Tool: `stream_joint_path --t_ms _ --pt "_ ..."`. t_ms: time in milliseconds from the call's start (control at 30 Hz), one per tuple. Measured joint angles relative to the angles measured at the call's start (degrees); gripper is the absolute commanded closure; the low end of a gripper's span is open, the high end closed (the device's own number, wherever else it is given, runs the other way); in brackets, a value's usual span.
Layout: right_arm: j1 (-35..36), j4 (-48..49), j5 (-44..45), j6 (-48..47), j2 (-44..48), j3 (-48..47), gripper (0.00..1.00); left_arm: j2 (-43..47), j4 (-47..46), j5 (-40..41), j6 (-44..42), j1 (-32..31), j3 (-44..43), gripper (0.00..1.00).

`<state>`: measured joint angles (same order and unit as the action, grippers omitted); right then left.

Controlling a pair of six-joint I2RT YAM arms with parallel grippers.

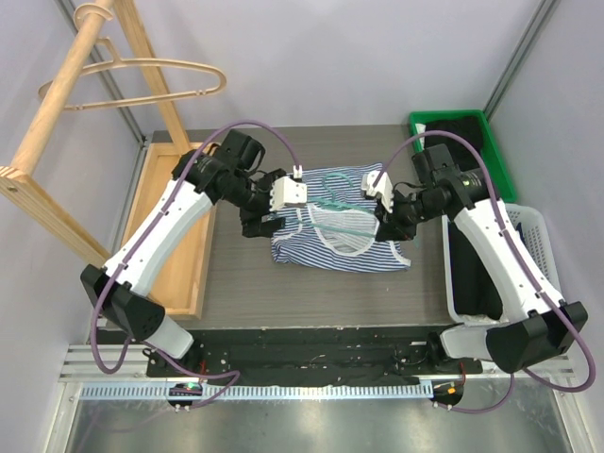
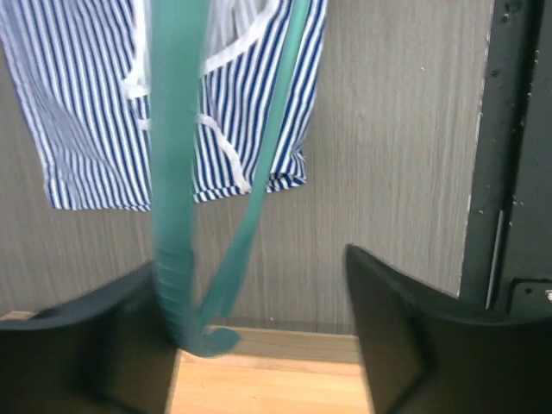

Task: Place the tank top on the hanger
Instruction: Adjust the hanger.

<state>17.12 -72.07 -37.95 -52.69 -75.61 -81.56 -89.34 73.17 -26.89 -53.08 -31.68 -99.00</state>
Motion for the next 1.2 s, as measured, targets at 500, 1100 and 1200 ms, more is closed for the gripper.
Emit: stream_joint_path --t_ms 500,1100,1200 --pt "-10.3 10.0 6.8 10.7 3.8 4.6 0.99 7.4 -19.8 4.2 9.7 2.2 12.0 0.0" --pt "-20.7 18.3 15.5 21.4 14.1 14.6 0.99 -19.5 -38.1 13.7 23.4 0.7 8.7 0.0" --pt "-21.8 18.4 15.8 21.9 16.9 15.9 0.99 -23.7 -39.2 14.5 25.0 0.0 5.4 0.05"
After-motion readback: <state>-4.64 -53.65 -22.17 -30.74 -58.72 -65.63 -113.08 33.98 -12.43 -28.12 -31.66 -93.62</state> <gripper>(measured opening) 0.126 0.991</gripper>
